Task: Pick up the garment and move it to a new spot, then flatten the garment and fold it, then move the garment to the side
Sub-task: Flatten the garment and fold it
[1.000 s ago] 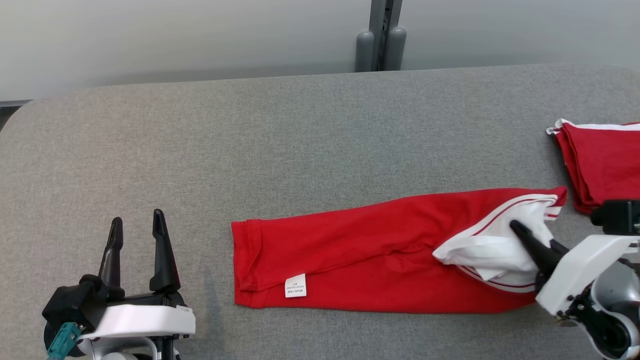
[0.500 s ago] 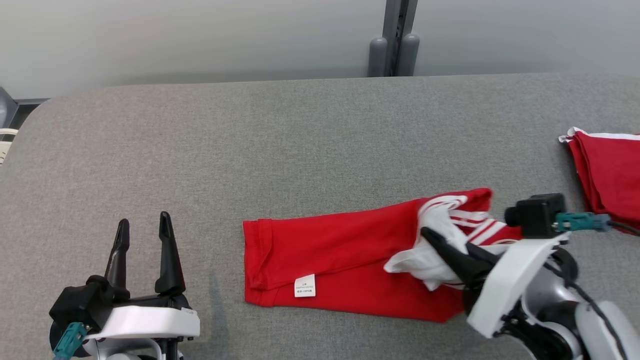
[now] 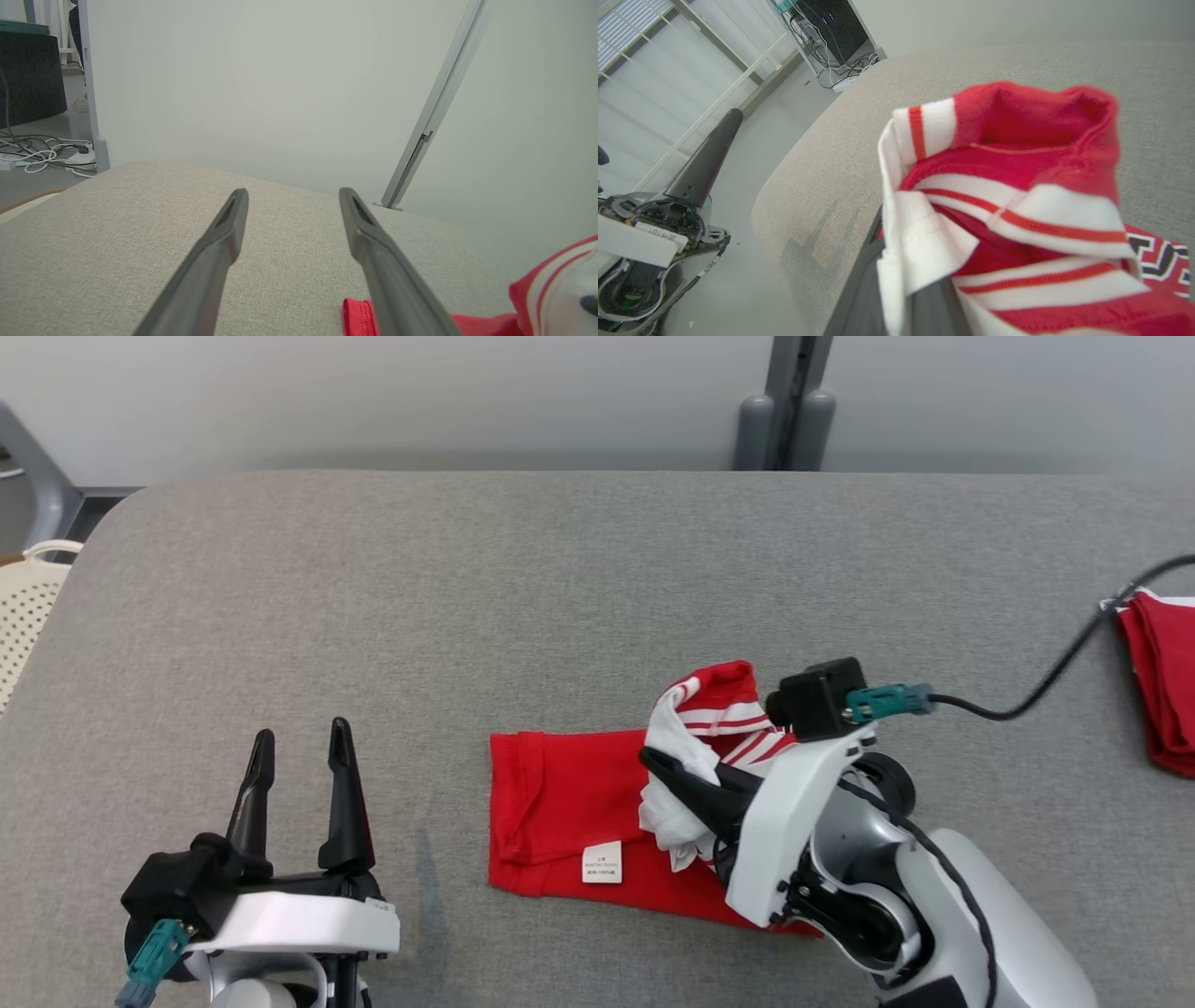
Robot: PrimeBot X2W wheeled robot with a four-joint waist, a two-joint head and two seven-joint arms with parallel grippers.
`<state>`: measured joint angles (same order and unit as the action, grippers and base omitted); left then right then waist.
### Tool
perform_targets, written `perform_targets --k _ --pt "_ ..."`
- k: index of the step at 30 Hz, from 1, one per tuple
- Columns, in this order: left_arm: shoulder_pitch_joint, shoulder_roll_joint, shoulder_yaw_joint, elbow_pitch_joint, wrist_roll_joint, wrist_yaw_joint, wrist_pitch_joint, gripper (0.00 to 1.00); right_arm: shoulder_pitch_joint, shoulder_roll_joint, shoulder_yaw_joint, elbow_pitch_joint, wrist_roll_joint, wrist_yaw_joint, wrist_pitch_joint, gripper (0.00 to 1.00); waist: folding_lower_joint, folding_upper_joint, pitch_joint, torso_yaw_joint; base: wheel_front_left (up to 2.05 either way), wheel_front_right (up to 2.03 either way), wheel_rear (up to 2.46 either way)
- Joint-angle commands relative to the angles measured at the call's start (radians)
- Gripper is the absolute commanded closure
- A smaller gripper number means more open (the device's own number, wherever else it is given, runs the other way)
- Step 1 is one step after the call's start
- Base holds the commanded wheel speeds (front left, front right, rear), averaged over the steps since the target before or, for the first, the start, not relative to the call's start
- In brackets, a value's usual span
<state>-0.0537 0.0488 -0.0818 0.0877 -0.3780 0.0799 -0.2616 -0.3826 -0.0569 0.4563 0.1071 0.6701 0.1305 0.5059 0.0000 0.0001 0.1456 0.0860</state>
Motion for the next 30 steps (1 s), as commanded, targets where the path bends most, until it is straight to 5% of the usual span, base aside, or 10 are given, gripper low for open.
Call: perform_targets --k 1,13,15,16,17,30 --pt "-0.020 0.004 0.000 0.000 -0.005 0.000 -0.005 0.00 -0.016 0.001 0.008 0.008 0.002 0.001 -0.007 1.00 0.0000 -0.0001 0.005 0.011 0.00 0.00 0.00" --pt "-0.059 0.004 -0.069 0.016 -0.039 0.013 -0.005 0.00 -0.199 0.004 0.201 0.306 0.090 0.001 -0.135 0.97 0.0000 -0.0001 0.019 0.097 0.00 0.00 0.00" --pt "-0.057 0.004 -0.072 0.017 -0.042 0.017 -0.005 0.00 -0.218 0.004 0.228 0.342 0.106 0.001 -0.140 0.54 0.0000 -0.0001 0.017 0.103 0.00 0.00 0.00" --pt "-0.056 0.004 -0.074 0.017 -0.043 0.017 -0.005 0.00 -0.229 0.003 0.236 0.353 0.115 0.001 -0.148 0.13 0.0000 -0.0001 0.016 0.105 0.00 0.00 0.00" --pt "-0.055 0.004 -0.074 0.018 -0.043 0.018 -0.005 0.00 -0.236 0.003 0.245 0.364 0.122 0.001 -0.154 0.00 0.0000 -0.0001 0.015 0.107 0.00 0.00 0.00" --pt "-0.035 0.004 -0.064 0.014 -0.032 0.024 -0.005 0.00 -0.304 0.003 0.304 0.339 0.167 0.001 -0.159 0.00 0.0000 -0.0001 -0.013 0.061 0.00 0.00 0.00"
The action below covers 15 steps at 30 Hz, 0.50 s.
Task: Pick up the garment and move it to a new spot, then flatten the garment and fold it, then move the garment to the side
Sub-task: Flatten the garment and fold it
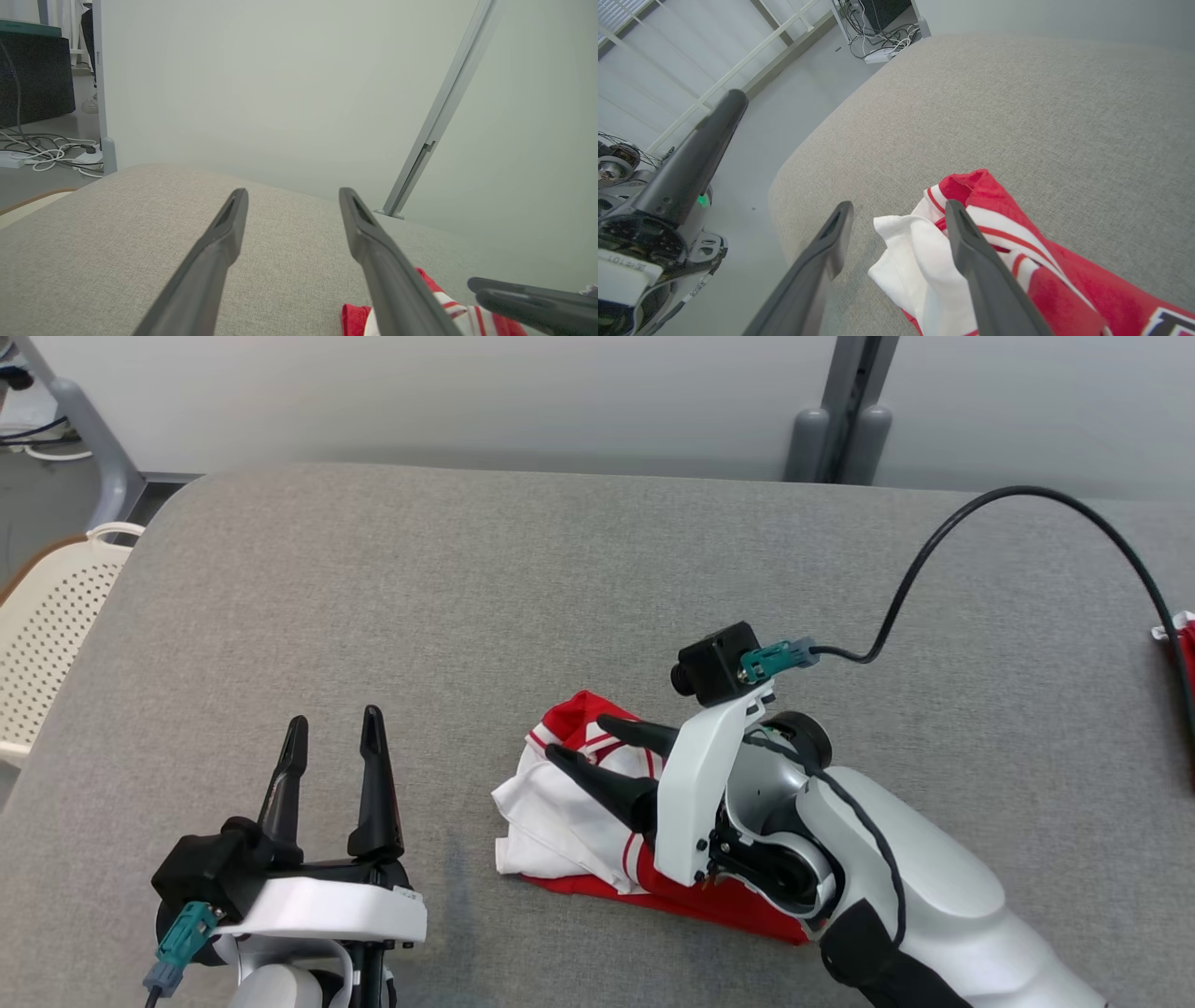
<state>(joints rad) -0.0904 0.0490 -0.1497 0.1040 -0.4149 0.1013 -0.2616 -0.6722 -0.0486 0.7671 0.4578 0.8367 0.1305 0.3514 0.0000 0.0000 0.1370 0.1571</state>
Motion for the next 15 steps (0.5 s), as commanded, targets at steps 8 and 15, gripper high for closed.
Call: perform_targets --k 8,15 --pt "0.012 0.004 0.009 -0.011 0.011 0.005 -0.005 0.00 0.021 -0.005 -0.125 -0.096 -0.059 0.001 -0.092 0.00 0.0000 0.0000 -0.008 -0.035 0.00 0.00 0.00" --pt "0.017 0.004 0.017 -0.015 0.018 -0.002 -0.005 0.00 0.132 -0.004 -0.282 -0.155 -0.184 0.001 -0.209 0.01 0.0000 0.0000 -0.005 -0.050 0.00 0.00 0.00"
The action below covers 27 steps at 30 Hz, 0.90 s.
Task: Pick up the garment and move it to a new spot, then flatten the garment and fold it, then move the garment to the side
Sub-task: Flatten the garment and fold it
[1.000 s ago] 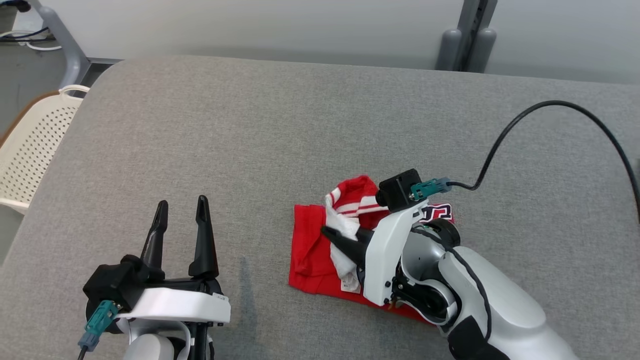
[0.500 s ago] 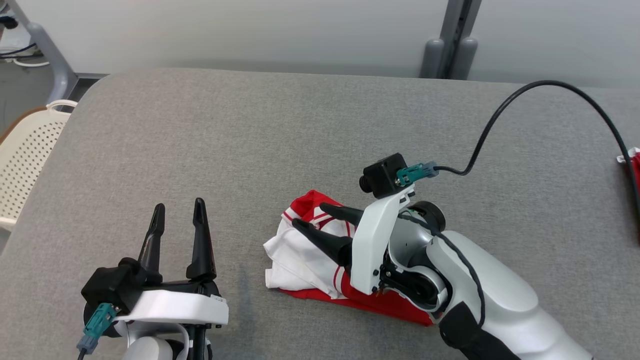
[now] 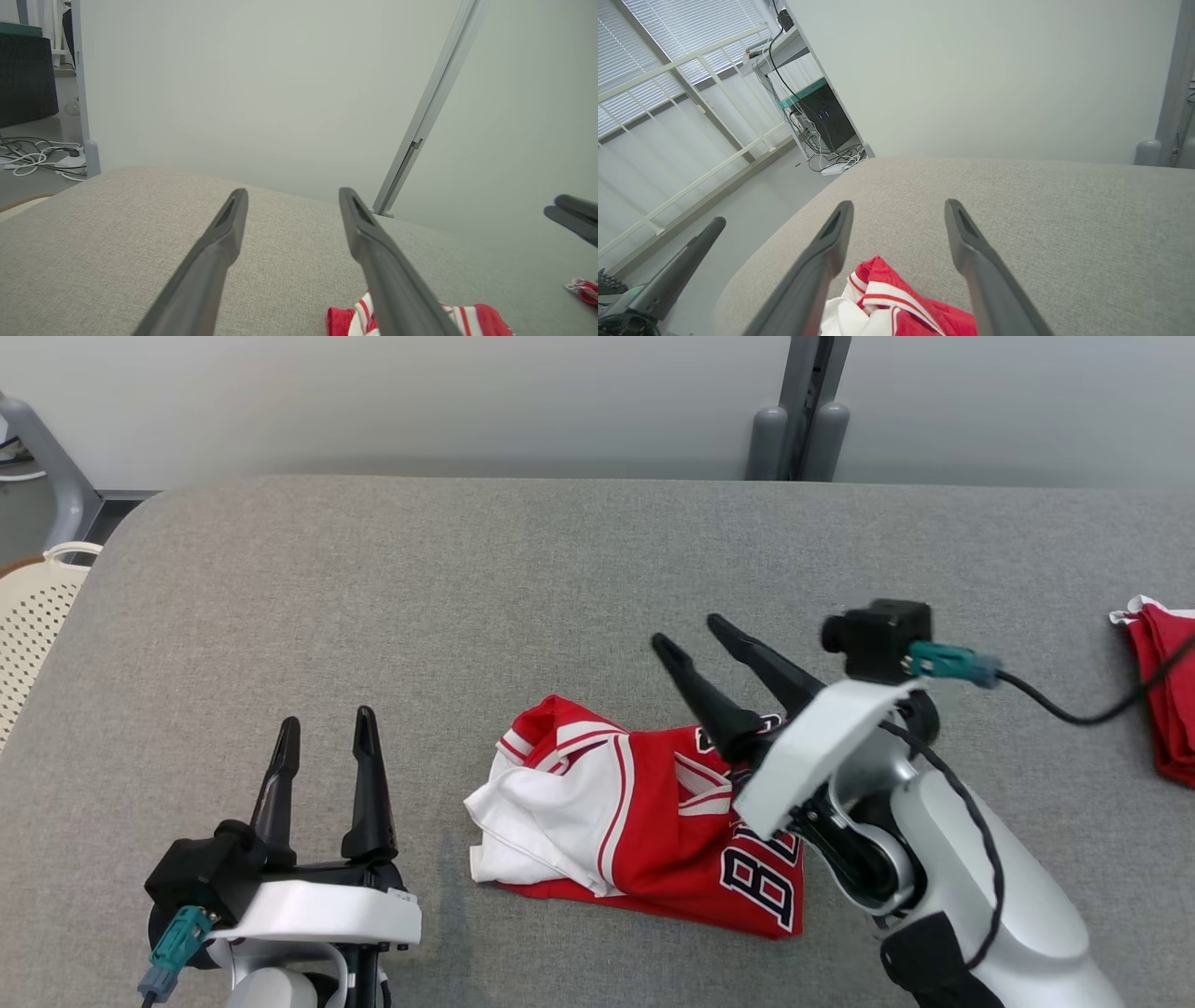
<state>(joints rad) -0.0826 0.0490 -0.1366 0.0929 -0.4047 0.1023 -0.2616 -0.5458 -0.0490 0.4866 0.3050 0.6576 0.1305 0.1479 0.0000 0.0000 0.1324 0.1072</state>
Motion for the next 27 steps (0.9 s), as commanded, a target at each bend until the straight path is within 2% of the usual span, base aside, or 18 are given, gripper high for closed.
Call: perform_targets --k 1,2,4,5,7,8,12,18,23,27 --pt "0.009 0.004 0.004 -0.003 0.009 -0.004 -0.005 0.00 0.026 -0.004 -0.020 -0.011 -0.016 0.001 -0.019 0.11 0.0000 0.0000 0.000 -0.002 0.00 0.00 0.00" --pt "0.008 0.004 0.005 -0.004 0.009 -0.005 -0.005 0.00 0.047 -0.004 -0.040 -0.018 -0.026 0.001 -0.031 0.43 0.0000 0.0000 0.000 -0.002 0.00 0.00 0.00" --pt "0.008 0.004 0.006 -0.005 0.011 -0.005 -0.005 0.00 0.085 -0.004 -0.072 -0.031 -0.050 0.001 -0.050 0.68 0.0000 0.0000 0.001 -0.005 0.00 0.00 0.00" --pt "0.008 0.004 0.007 -0.006 0.012 -0.006 -0.005 0.00 0.105 -0.004 -0.087 -0.038 -0.061 0.001 -0.058 0.76 0.0000 0.0000 0.001 -0.006 0.00 0.00 0.00" --pt "0.010 0.004 0.008 -0.006 0.014 -0.007 -0.005 0.00 0.144 -0.004 -0.114 -0.050 -0.073 0.001 -0.068 0.97 0.0000 0.0000 0.002 -0.007 0.00 0.00 0.00" --pt "0.012 0.004 0.009 -0.007 0.015 -0.007 -0.005 0.00 0.164 -0.004 -0.126 -0.054 -0.081 0.001 -0.071 1.00 0.0000 0.0000 0.003 -0.007 0.00 0.00 0.00" --pt "0.010 0.004 0.010 -0.009 0.020 -0.010 -0.005 0.00 0.240 -0.004 -0.152 -0.070 -0.089 0.001 -0.068 1.00 0.0000 0.0000 0.008 -0.005 0.00 0.00 0.00" --pt "0.003 0.004 0.015 -0.004 0.023 -0.013 -0.005 0.00 0.320 -0.004 -0.139 -0.073 -0.092 0.001 -0.039 1.00 0.0000 0.0000 0.015 -0.001 0.00 0.00 0.00" --pt "-0.002 0.004 0.008 0.001 0.025 -0.016 -0.005 0.00 0.327 -0.005 -0.126 -0.017 -0.105 0.001 -0.028 1.00 0.0000 0.0000 0.014 0.014 0.00 0.00 0.00" --pt "-0.005 0.004 0.003 0.001 0.019 -0.012 -0.005 0.00 0.330 -0.005 -0.161 0.046 -0.147 0.001 -0.045 1.00 0.0000 0.0000 0.009 0.044 0.00 0.00 0.00"
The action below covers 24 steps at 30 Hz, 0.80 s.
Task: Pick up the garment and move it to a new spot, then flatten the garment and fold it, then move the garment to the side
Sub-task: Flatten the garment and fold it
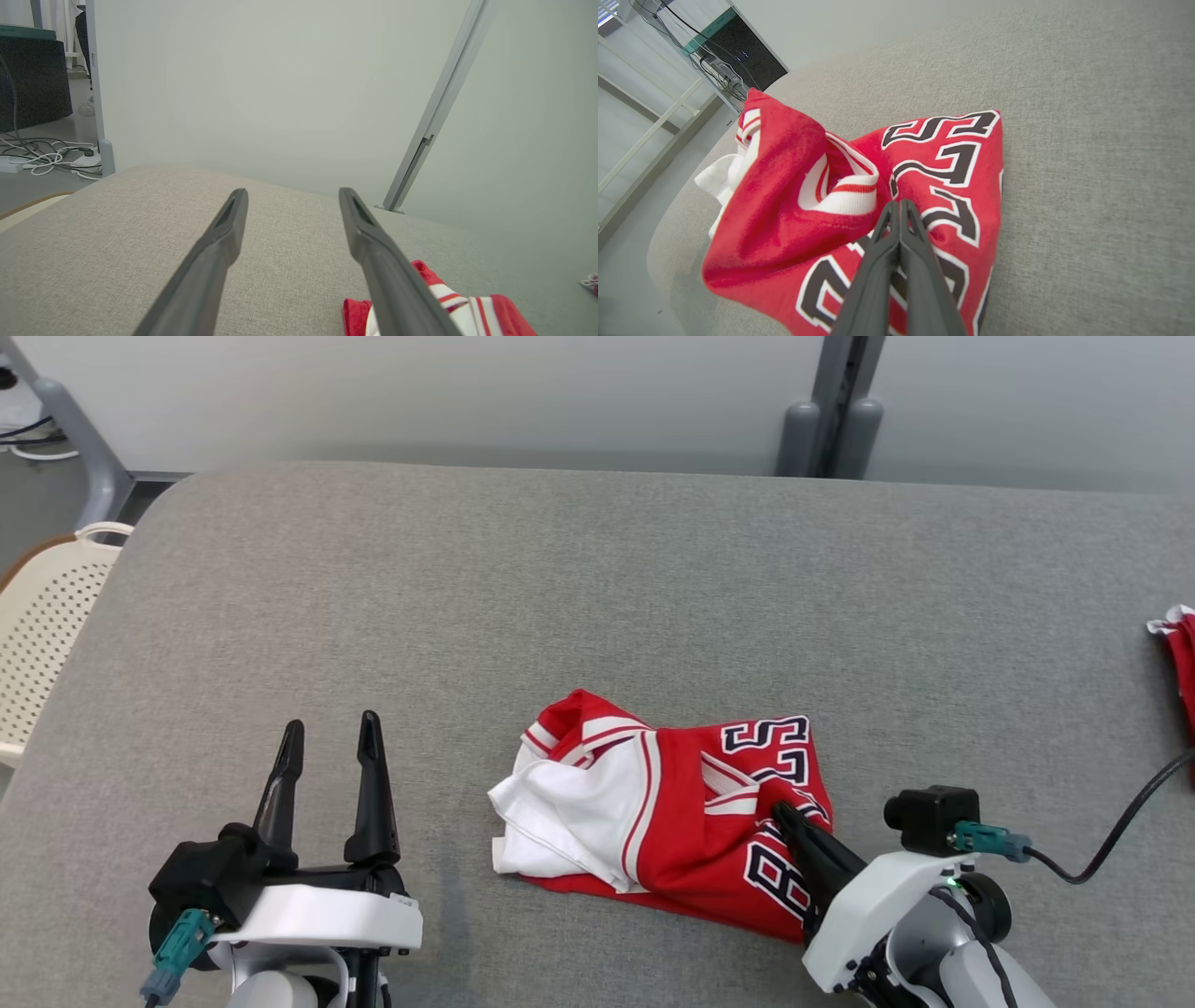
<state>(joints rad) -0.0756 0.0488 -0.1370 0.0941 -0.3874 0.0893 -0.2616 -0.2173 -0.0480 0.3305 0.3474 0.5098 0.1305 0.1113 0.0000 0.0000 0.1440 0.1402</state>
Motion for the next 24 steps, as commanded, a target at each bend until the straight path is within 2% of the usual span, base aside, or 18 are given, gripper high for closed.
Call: perform_targets --k 1,10,24 --pt "-0.008 0.004 0.007 -0.002 0.000 0.004 -0.005 0.00 0.005 -0.005 -0.008 0.015 -0.002 0.001 -0.002 1.00 0.0000 0.0000 -0.003 0.015 0.00 0.00 0.00" --pt "0.010 0.004 0.011 0.001 -0.004 0.001 -0.005 0.00 -0.044 -0.005 0.064 0.053 0.055 0.001 -0.004 1.00 0.0000 0.0000 -0.011 0.053 0.00 0.00 0.00" --pt "0.014 0.004 0.000 0.006 -0.007 0.004 -0.005 0.00 -0.199 -0.006 0.347 0.178 0.242 0.001 -0.072 1.00 0.0000 0.0000 -0.020 0.114 0.00 0.00 0.00"
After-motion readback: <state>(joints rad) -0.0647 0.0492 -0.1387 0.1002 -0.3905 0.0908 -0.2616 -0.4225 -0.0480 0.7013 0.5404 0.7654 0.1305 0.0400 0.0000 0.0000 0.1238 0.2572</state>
